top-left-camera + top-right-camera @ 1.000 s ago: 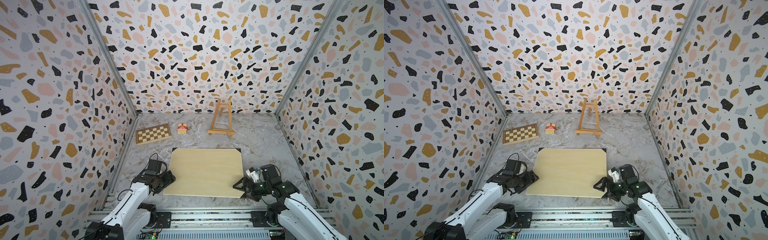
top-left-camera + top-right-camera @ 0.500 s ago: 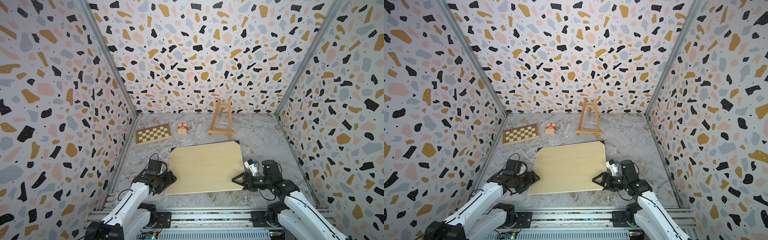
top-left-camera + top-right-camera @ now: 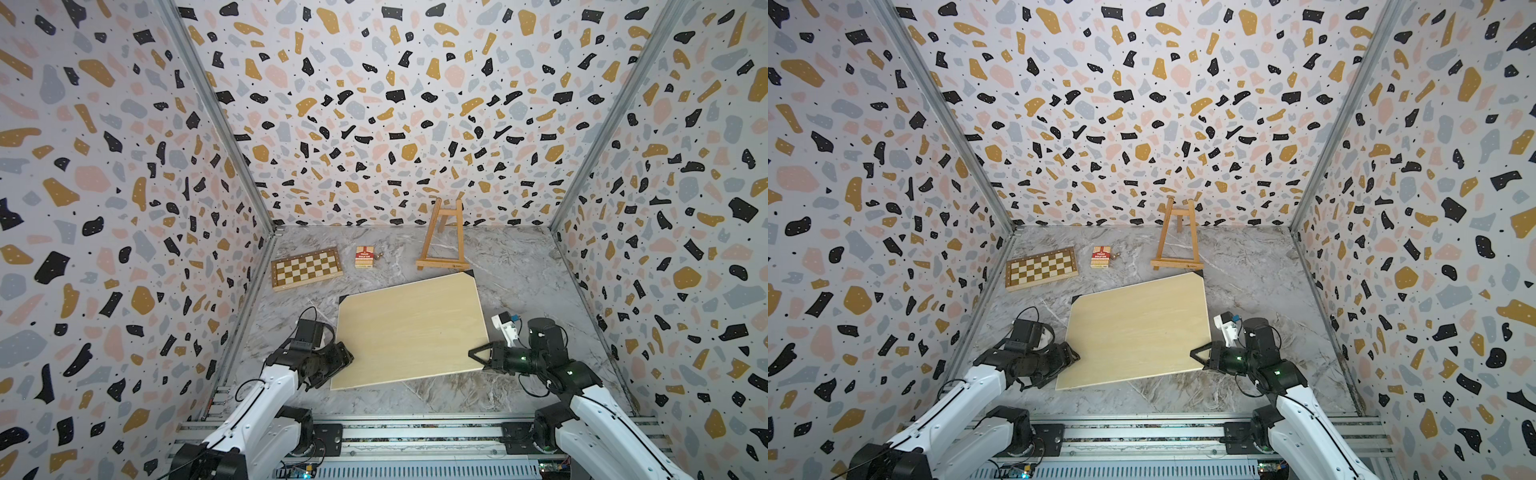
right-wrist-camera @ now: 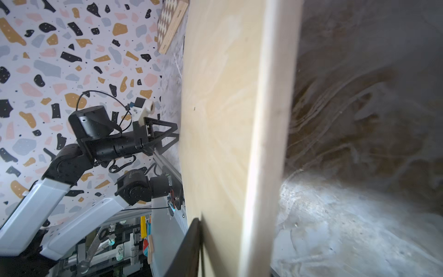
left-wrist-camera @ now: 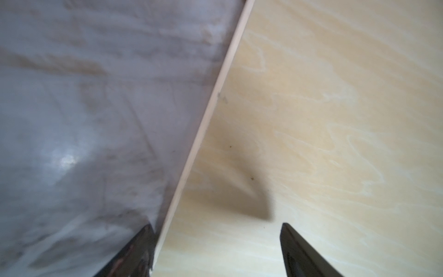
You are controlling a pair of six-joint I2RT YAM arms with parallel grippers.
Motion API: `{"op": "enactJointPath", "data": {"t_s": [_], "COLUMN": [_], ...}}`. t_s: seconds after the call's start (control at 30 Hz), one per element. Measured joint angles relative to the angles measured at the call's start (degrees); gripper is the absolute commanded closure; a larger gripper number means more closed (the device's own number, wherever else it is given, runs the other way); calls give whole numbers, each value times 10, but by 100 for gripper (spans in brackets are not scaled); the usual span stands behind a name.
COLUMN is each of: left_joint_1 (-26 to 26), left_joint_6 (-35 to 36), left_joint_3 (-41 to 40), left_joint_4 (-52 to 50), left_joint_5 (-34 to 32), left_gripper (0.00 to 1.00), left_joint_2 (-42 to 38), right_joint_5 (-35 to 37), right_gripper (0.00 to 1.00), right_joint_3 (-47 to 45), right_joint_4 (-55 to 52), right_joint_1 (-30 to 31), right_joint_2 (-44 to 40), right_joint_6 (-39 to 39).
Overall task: Assemble the easel
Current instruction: Pick up the drawing board from the center of the board.
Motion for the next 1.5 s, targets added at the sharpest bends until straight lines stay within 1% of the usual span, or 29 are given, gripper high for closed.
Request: {"op": "enactJointPath", "data": {"t_s": [0.07, 0.1, 0.13, 0.3, 0.43, 0.6, 0.7, 0.83, 1.1, 1.17, 1.3, 1.5], "left_joint_1": [0, 0, -1, -2, -4, -4, -4, 2, 43, 56, 82, 121], "left_joint_6": [0, -1, -2, -2, -5, -7, -6, -2, 11, 17, 24, 33], "left_joint_3": [0, 0, 0, 3, 23, 69, 105, 148, 223, 241, 263, 301], "left_joint_4": [-5, -8, -10, -19, -21, -31, -39, -49, -77, -76, -69, -38], "left_joint_5": [0, 2, 4, 4, 9, 4, -4, -5, 1, 8, 28, 71], "left_gripper": [20, 20, 20, 18, 17, 14, 10, 9, 5, 5, 4, 2], "left_joint_2": [-3, -5, -7, -25, -43, -67, -80, -83, -84, -79, -55, 7], "right_joint_5": [-16, -19, -20, -20, -22, -23, -24, -28, -19, -20, -24, -31], "right_gripper": [93, 98, 100, 100, 100, 100, 100, 100, 100, 100, 100, 100], "right_joint_3": [1, 1, 1, 0, 0, 5, 12, 26, 72, 80, 99, 158], "right_joint_4": [20, 21, 21, 35, 53, 71, 75, 81, 87, 106, 143, 187], "right_joint_1": [0, 0, 0, 0, -1, -12, -28, -50, -59, -62, -67, -77], "right_joint_2": [-11, -16, -20, -26, -24, -26, -26, -25, -15, -9, 15, 73], "right_joint_6": [15, 18, 21, 49, 75, 108, 120, 132, 137, 149, 169, 176]}}
